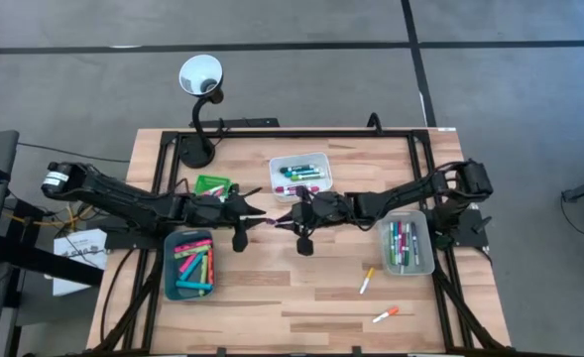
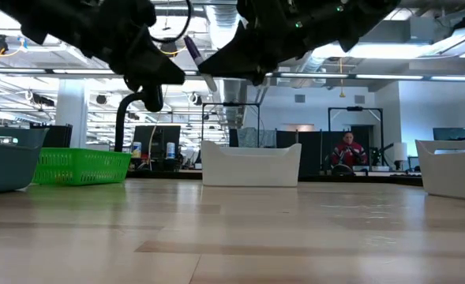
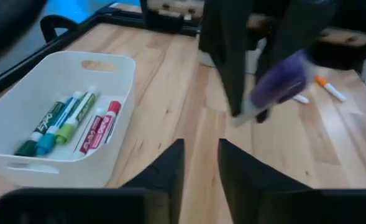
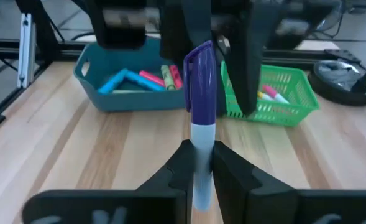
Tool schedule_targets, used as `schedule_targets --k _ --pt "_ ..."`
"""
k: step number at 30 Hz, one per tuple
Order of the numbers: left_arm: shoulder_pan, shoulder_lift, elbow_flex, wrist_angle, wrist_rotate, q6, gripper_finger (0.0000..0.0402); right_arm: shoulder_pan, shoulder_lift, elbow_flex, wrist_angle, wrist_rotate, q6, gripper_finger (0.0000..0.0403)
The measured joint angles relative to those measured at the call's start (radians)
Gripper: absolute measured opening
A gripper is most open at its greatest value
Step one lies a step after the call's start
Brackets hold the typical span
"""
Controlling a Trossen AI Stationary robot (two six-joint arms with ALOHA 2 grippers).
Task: Pick & Place Markers
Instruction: Put the small violet highlighter pen into the green bin
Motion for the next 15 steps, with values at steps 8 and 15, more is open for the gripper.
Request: schedule_targets --k 8,15 --pt "0.01 0.104 0.0 0.171 0.061 0.028 0.0155 0.0 0.005 0.002 0.0 0.0 0.0 0.0023" --pt "0.003 0.114 -0.002 0.207 0.105 0.053 0.0167 0.001 0.003 0.002 -0.006 -0.003 0.0 0.0033"
